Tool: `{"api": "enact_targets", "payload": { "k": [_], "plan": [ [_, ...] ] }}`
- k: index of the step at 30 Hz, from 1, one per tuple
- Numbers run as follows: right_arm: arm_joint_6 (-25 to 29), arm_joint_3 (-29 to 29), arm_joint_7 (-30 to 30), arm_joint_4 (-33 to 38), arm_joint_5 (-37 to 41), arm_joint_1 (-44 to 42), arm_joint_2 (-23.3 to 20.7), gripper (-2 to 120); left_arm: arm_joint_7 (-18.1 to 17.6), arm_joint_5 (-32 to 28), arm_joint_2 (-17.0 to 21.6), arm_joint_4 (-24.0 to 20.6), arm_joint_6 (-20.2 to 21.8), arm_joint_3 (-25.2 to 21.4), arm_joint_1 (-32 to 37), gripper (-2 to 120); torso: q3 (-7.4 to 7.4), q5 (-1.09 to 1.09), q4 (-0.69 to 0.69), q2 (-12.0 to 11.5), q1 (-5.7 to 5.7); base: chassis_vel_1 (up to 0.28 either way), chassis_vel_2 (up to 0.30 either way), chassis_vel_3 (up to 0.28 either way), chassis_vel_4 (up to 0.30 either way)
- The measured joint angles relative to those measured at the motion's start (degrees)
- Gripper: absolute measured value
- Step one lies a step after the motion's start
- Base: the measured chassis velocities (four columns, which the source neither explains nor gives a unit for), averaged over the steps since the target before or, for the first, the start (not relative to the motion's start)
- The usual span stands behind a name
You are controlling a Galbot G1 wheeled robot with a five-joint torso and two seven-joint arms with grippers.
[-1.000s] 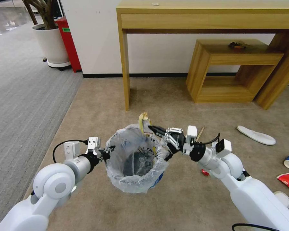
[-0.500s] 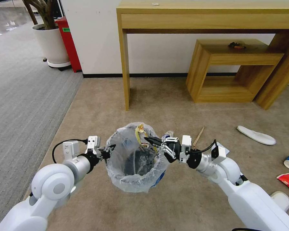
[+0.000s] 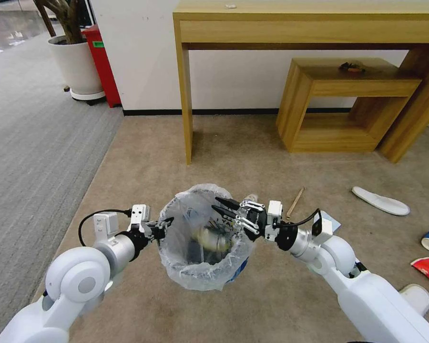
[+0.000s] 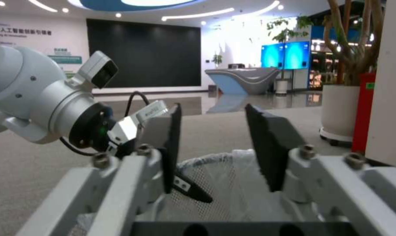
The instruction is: Pick up the trash bin and place the garbage on the floor into it.
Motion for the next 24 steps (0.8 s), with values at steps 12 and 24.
{"api": "enact_targets", "payload": {
  "k": [12,24],
  "plan": [
    [-0.1,0.3,0.2,0.4,0.1,-0.1,0.0,86,0.0,0.0,0.1,-0.1,0.0,-0.4,0.6,0,0.00,0.00,0.00,0.0,0.00,0.000,0.000,0.000,0.000],
    [0.1,3.9,16.1,4.0,4.8,-1.3,-0.2,100,-4.7,0.8,-0.1,-0.4,0.0,-4.6,3.8,0,0.00,-0.01,0.01,0.0,0.00,0.000,0.000,0.000,0.000]
  ]
}}
